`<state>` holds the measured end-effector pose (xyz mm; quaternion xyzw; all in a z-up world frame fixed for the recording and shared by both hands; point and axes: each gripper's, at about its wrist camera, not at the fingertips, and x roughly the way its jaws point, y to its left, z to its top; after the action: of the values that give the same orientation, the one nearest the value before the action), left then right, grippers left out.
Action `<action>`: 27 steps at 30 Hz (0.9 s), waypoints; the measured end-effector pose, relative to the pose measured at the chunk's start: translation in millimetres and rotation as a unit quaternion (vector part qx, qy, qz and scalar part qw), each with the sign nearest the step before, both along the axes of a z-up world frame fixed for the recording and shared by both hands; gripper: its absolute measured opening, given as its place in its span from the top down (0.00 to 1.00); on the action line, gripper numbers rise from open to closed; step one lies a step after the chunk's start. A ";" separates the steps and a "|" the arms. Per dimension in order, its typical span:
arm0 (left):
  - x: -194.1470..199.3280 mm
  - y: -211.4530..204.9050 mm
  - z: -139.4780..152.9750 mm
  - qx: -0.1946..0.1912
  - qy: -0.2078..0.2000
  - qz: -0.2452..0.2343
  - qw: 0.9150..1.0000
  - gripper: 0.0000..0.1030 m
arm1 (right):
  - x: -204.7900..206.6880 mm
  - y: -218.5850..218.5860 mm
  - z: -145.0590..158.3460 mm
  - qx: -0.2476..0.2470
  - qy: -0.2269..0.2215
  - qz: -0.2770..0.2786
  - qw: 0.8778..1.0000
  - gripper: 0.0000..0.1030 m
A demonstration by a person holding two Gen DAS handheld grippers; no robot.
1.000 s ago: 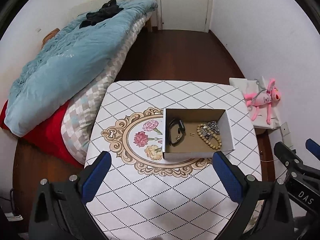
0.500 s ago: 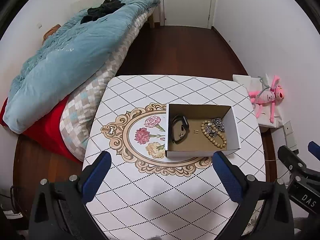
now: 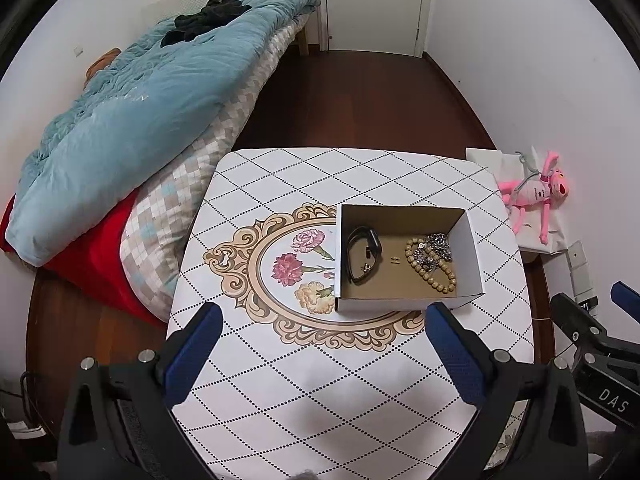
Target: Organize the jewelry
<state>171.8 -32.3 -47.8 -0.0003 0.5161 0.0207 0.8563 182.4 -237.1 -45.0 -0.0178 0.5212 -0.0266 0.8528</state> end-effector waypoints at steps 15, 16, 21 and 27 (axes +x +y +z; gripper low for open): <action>-1.6 2.7 -2.0 0.004 -0.001 -0.002 1.000 0.00 | -0.7 2.8 -1.4 0.002 0.003 0.004 1.000 0.00; -1.5 3.1 -1.8 0.004 -0.001 -0.003 1.000 0.00 | -0.8 3.4 -1.5 0.001 0.003 0.004 1.000 0.00; -2.1 2.5 0.0 0.005 -0.005 -0.006 1.000 0.00 | -2.2 1.9 -2.3 0.002 0.004 0.006 1.000 0.00; -3.4 2.0 0.9 0.005 -0.007 -0.010 1.000 0.00 | -2.3 0.7 -2.2 0.000 0.003 0.006 1.000 0.00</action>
<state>168.4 -30.3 -46.9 0.0086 0.5100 0.0149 0.8600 180.1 -236.5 -47.2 -0.0209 0.5236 -0.0208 0.8515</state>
